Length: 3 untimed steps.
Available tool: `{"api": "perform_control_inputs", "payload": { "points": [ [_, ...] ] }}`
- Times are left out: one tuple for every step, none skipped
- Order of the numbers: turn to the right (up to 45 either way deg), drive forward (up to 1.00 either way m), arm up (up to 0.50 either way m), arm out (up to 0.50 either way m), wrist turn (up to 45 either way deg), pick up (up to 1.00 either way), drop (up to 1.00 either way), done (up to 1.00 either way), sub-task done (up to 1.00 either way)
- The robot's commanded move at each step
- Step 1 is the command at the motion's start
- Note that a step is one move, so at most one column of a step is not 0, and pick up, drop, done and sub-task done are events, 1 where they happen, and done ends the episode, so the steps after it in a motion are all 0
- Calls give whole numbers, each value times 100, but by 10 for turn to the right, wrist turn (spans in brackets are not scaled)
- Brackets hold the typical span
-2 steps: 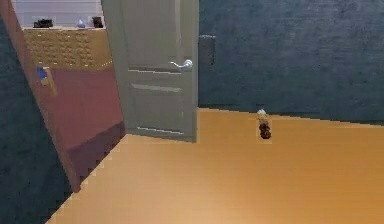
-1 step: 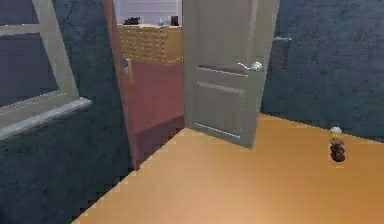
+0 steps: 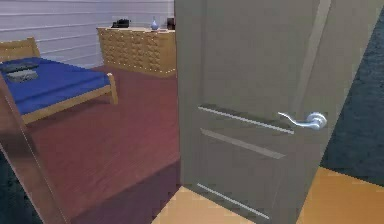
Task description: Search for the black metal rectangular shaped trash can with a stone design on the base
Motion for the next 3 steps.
{"api": "perform_control_inputs", "payload": {
  "points": [
    [0, 60, 0, 0, 0, 0, 0, 0, 0],
    [-270, 0, 0, 0, 0, 0, 0, 0, 0],
    [0, 90, 0, 0, 0, 0, 0, 0, 0]
  ]
}}
